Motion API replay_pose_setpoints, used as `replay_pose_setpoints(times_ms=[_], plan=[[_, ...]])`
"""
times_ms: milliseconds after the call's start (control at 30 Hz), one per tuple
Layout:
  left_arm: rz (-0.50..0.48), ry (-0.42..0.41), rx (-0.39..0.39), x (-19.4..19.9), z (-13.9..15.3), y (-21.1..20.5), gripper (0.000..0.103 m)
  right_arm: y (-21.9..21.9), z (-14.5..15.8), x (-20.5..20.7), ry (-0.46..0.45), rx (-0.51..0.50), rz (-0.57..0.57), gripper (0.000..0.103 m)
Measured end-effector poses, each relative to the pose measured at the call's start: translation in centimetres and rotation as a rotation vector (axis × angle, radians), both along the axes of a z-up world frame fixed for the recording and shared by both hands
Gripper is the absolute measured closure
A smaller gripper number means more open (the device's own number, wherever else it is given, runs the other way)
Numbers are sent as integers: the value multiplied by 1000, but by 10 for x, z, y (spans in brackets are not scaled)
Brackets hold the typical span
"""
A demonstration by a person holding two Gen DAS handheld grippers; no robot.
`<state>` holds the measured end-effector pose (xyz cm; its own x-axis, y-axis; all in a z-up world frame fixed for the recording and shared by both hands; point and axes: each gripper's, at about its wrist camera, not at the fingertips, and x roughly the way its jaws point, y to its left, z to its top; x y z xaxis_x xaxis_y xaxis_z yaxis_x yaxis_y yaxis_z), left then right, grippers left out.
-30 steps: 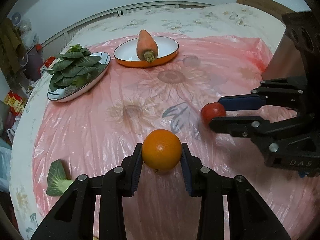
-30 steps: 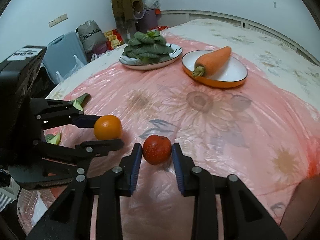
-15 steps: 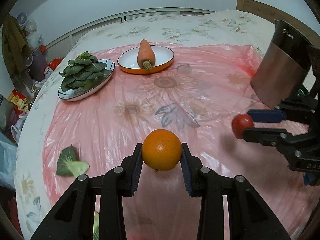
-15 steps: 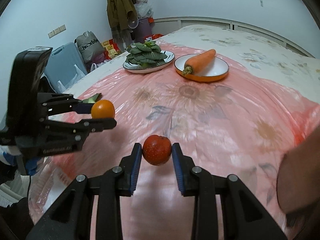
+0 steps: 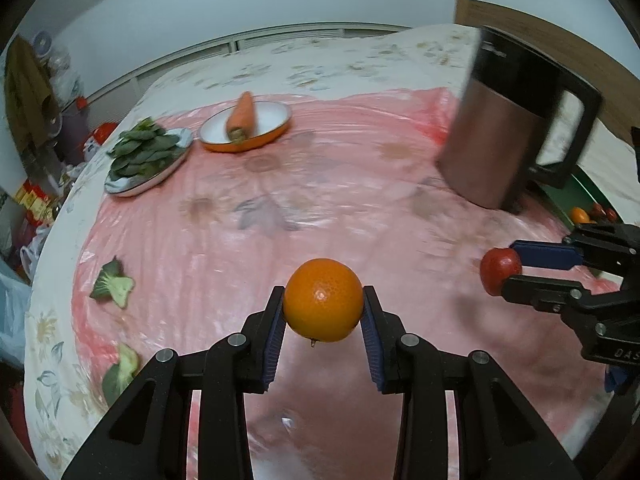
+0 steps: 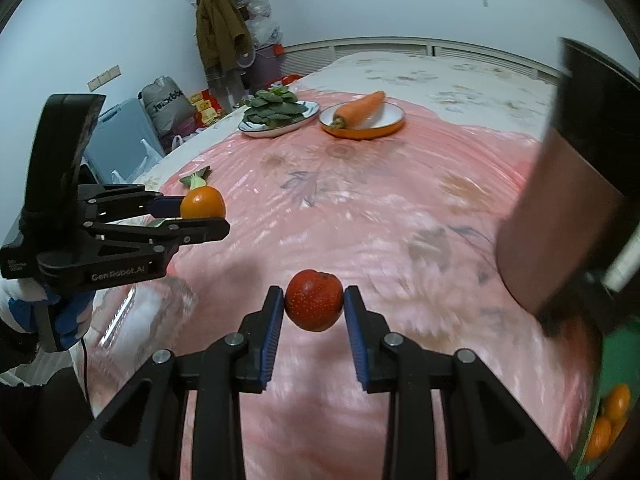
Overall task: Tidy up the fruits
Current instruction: 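Lift and carry the red apple and orange toward the green tray with both grippers, then lower the apple and orange into the green tray and open both grippers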
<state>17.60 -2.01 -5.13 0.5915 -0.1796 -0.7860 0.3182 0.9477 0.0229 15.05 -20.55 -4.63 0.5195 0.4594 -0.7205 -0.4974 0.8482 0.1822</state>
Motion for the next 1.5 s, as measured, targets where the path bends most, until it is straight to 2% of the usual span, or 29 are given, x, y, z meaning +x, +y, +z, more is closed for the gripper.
replay_pose_setpoints(times_ms=[367, 767, 1233, 1500], plan=[[-124, -18, -2, -47, 20, -81, 72, -81, 12, -54, -16, -9, -118, 52], [-253, -18, 4, -71, 28, -170, 72, -194, 16, -92, -35, -12, -310, 52], [-408, -10, 17, -80, 23, -274, 72, -286, 13, -103, -75, 26, -458, 52], [-470, -5, 26, -69, 12, -334, 72, -335, 7, -93, -97, 39, -537, 52]])
